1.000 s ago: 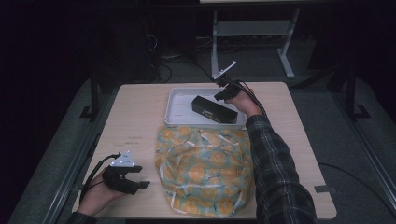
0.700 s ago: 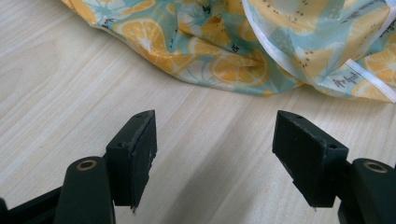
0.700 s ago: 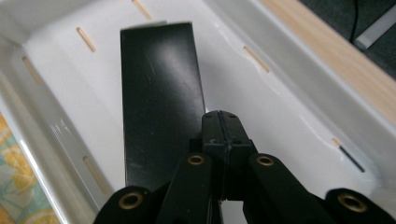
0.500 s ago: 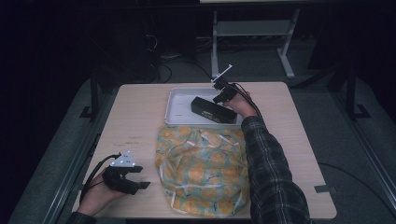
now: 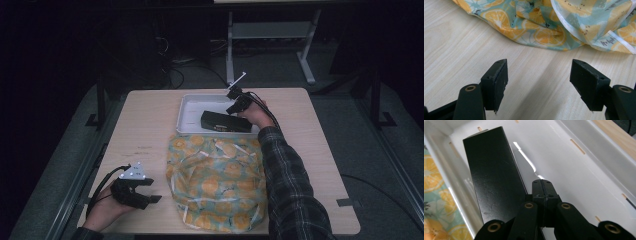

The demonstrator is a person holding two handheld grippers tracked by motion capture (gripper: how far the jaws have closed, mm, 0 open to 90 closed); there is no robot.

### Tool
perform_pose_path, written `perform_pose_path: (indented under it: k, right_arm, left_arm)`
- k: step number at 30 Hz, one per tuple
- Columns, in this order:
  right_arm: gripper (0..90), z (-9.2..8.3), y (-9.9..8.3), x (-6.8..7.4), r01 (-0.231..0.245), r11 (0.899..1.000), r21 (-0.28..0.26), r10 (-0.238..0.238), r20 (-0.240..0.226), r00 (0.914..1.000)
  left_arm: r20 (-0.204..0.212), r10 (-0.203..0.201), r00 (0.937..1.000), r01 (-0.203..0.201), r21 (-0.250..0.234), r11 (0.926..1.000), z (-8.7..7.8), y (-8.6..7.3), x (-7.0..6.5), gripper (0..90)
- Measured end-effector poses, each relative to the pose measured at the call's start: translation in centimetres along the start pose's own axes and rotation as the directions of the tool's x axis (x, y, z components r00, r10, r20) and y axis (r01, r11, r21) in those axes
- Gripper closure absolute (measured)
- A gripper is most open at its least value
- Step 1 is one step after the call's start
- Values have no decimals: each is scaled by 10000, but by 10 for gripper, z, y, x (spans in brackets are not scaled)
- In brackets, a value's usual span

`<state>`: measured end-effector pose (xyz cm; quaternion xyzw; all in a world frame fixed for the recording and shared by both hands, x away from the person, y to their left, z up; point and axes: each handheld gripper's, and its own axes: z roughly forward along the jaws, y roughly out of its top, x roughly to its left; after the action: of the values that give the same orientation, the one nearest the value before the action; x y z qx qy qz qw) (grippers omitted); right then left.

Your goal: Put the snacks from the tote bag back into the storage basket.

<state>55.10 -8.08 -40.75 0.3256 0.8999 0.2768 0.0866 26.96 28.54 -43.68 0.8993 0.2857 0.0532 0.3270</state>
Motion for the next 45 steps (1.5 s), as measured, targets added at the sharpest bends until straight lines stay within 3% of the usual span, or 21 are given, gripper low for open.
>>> perform_pose_path:
  k: [18, 33, 37, 40, 42, 45]
  right_arm:
    - [895, -3, -7, 4, 101, 9998, 172, -94, -414, 9991]
    - [892, -7, -7, 5, 38, 10000, -21, -39, -315, 9995]
    - [765, -22, -9, 4, -151, 9989, -446, 133, -394, 9991]
    - [613, -32, -14, 5, -495, 9962, -709, 462, -478, 9978]
    - [509, -38, -18, 6, -583, 9953, -775, 550, -435, 9975]
    - [426, -48, -26, 9, -532, 9936, -1001, 503, -312, 9982]
  left_arm:
    - [8, 140, 9999, -140, 167, 9998, 1, 1, 0, 302]
    - [-7, 73, 10000, -73, 59, 10000, 1, 1, 0, 302]
    - [-17, -17, 10000, 17, 4, 10000, 0, 1, 2, 302]
    - [-100, -64, 9999, 64, -50, 10000, -3, 2, 5, 301]
    - [-150, -150, 9998, 147, -158, 9998, -4, 2, 5, 300]
    - [-171, -170, 9997, 167, -174, 9997, -6, 2, 6, 298]
